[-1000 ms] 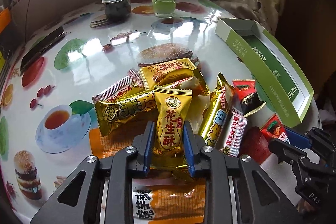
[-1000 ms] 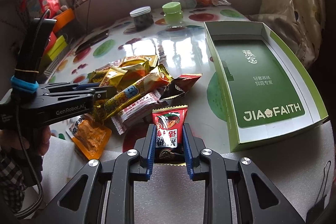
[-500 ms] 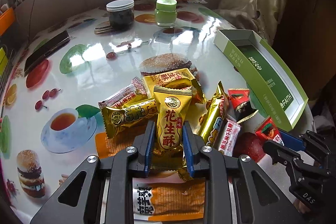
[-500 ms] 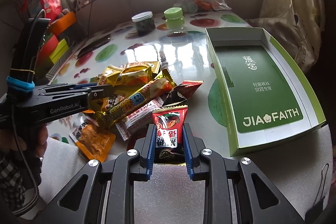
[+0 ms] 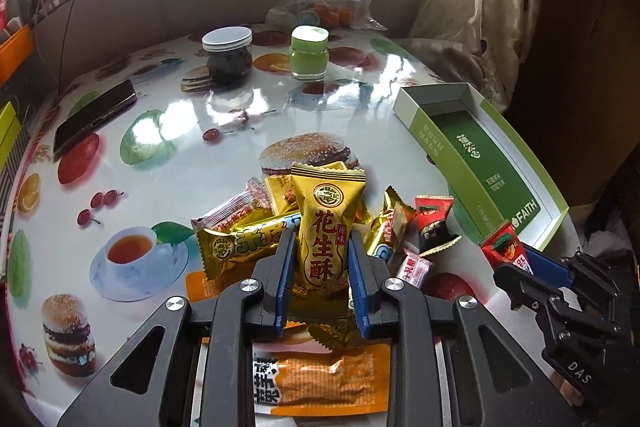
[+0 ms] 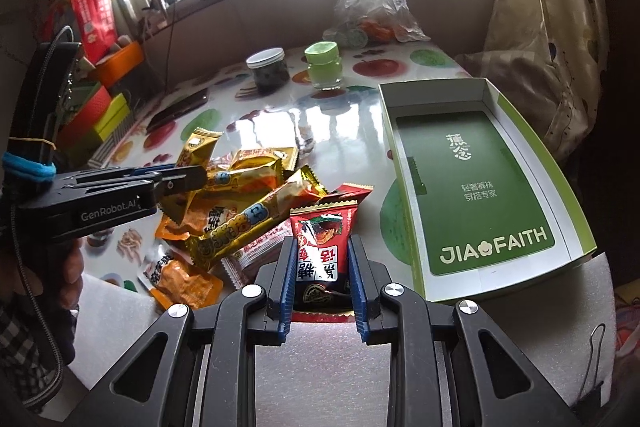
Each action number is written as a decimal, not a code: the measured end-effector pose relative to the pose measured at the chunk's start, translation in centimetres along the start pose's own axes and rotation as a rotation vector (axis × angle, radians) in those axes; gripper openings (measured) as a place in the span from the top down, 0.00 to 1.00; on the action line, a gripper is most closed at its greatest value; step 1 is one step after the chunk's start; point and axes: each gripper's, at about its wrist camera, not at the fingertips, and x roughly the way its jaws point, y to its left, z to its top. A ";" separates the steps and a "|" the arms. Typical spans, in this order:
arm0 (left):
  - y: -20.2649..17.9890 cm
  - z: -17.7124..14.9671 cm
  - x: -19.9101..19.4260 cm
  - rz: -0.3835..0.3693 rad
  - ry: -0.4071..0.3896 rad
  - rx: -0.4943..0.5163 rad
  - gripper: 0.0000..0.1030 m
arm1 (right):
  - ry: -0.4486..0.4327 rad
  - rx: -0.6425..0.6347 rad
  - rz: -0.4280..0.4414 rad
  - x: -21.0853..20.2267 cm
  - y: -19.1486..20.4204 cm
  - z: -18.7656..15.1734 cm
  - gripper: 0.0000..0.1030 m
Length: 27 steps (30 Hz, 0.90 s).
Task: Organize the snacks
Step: 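Carry both packets over the green box and open both grippers to drop them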
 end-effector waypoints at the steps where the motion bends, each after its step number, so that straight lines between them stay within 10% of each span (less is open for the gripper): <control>1: -0.3 0.2 0.0 -0.007 -0.003 0.002 0.74 | -0.004 0.002 -0.004 -0.1 -0.1 0.1 0.78; 27: -8.9 4.6 3.0 -0.165 0.009 0.079 0.74 | -0.066 0.094 -0.155 -2.1 -6.7 1.8 0.78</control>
